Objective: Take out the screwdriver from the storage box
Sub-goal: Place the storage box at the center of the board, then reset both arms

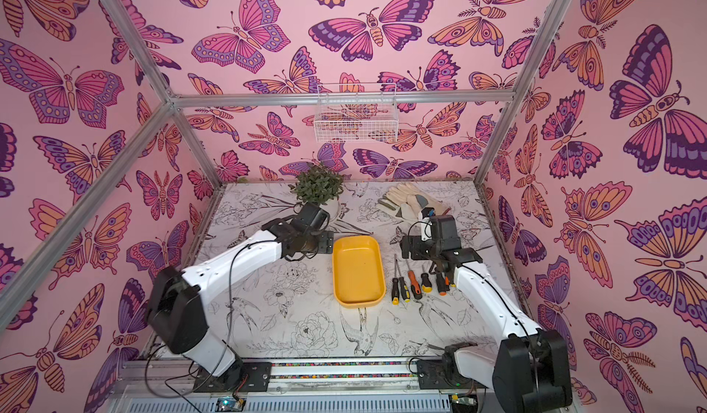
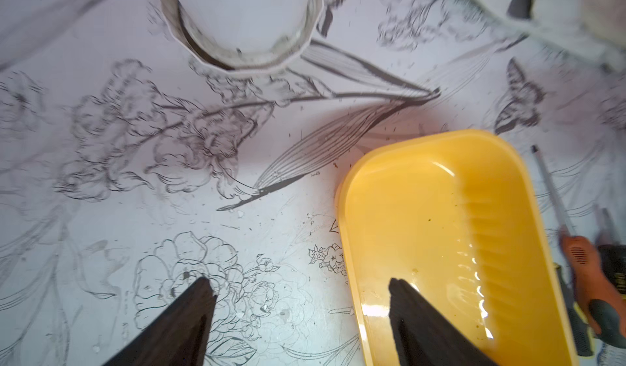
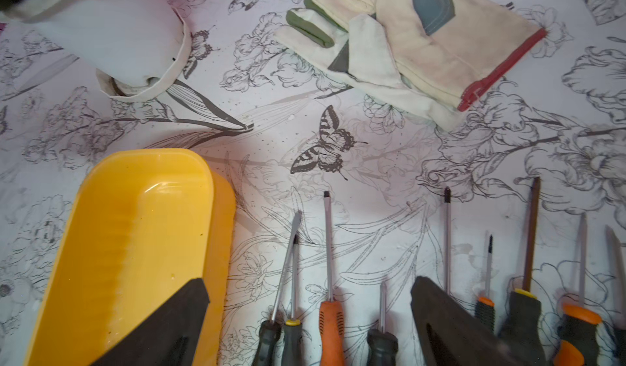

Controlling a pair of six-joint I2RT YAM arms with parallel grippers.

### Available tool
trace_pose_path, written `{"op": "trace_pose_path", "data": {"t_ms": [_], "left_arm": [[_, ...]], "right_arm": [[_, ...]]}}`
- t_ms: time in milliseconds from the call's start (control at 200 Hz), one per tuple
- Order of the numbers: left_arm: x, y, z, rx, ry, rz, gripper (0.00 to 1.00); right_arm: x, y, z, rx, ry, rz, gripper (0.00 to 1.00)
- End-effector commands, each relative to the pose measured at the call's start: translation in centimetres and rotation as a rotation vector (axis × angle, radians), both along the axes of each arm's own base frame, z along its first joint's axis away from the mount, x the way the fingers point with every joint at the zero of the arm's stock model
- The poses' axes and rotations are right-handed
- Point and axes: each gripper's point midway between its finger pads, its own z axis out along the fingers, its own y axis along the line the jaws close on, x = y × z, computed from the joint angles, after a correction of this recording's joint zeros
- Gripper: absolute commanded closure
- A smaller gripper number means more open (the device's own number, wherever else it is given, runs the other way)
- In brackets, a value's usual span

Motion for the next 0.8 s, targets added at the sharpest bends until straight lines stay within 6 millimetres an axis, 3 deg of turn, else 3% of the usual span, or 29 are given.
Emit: {"op": "trace_pose_path", "data": {"t_ms": [0, 85, 150, 225, 396, 516, 641, 796], "left_arm": [[-0.3, 4.8, 3.0, 0.099, -0.206, 0.113, 0.0], [-0.6, 8.6, 5.9, 0.107, -0.389, 0.244, 0.0], [-1.2, 11.5, 6.0, 0.129, -0.484, 0.37, 0.0], [-1.2, 12.1, 5.7, 0.172, -0.608, 0.327, 0.0], [-2.0, 14.9, 5.9, 0.227, -0.816, 0.381, 0.0], [-1.6, 16.7, 4.2, 0.275, -0.82, 0.397, 0.0], [-1.0, 19.0, 1.7, 0.35, -0.773, 0.444, 0.0], [0.7, 19.4, 1.6, 0.391, -0.799, 0.404, 0.0]], "right_arm": [[0.6, -1.7, 1.2, -0.057, -0.098, -0.075, 0.01], [0.7, -2.3, 1.3, -0.051, -0.147, -0.094, 0.01], [0.7, -3.2, 1.1, -0.045, -0.187, -0.126, 0.01], [0.9, -5.0, 0.8, -0.048, -0.24, -0.198, 0.01], [1.3, -4.9, 0.2, -0.037, -0.38, -0.066, 0.01], [2.3, -5.8, -0.4, -0.081, -0.462, -0.093, 0.01], [3.9, -6.2, -2.8, -0.093, -0.441, -0.101, 0.01], [4.0, -7.3, -2.7, -0.123, -0.513, -0.13, 0.01]]}}
